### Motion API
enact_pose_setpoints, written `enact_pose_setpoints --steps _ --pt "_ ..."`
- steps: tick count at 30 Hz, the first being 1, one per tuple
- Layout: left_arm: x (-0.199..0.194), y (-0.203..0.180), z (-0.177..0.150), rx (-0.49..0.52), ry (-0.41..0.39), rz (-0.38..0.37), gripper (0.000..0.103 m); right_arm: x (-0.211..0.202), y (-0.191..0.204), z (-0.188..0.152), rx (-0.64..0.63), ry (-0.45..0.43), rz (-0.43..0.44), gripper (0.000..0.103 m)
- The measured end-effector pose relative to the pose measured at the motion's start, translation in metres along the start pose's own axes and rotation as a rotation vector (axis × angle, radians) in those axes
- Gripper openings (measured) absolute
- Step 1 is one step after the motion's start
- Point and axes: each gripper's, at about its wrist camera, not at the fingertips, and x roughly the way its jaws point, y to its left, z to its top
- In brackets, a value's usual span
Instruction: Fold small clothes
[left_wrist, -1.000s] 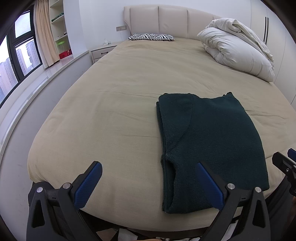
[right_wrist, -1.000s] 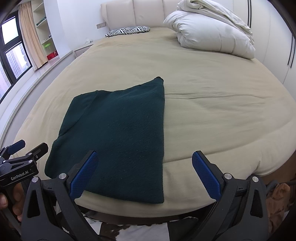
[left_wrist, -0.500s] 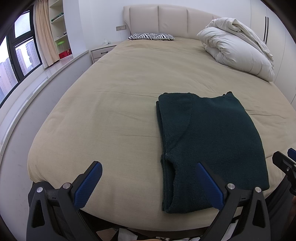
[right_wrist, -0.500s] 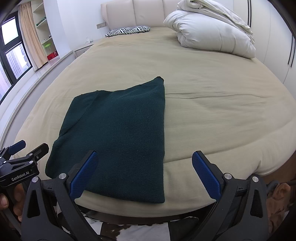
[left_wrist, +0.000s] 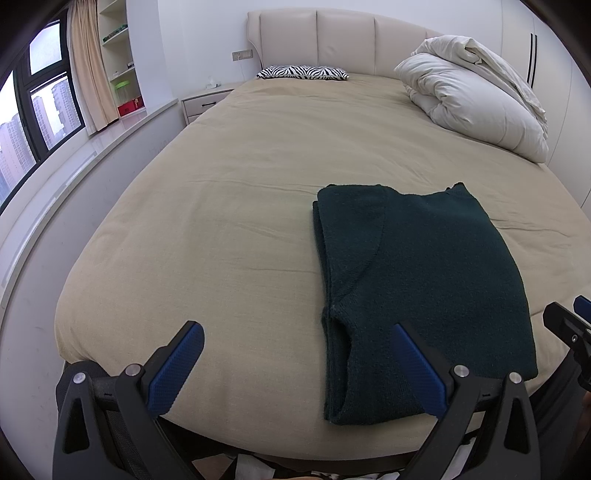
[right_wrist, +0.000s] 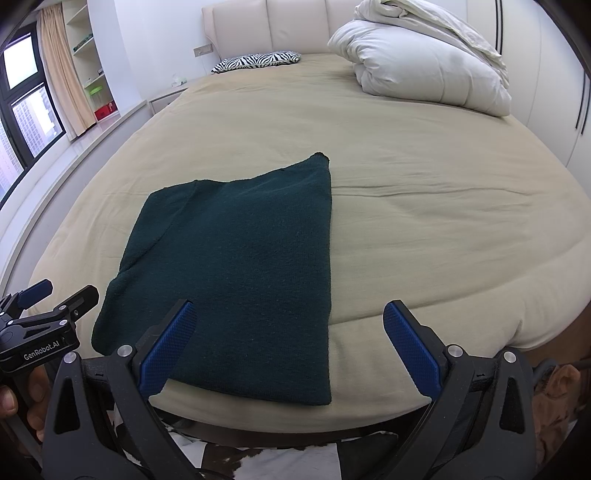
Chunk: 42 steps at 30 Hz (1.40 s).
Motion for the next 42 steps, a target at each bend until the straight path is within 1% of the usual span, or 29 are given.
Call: enact_pose_setpoints --steps 42 --pt "0.0006 0.0074 -0.0044 -0.004 0.009 -0.004 0.103 0.0006 0.0038 -0.0048 0.003 0.006 0.004 0.103"
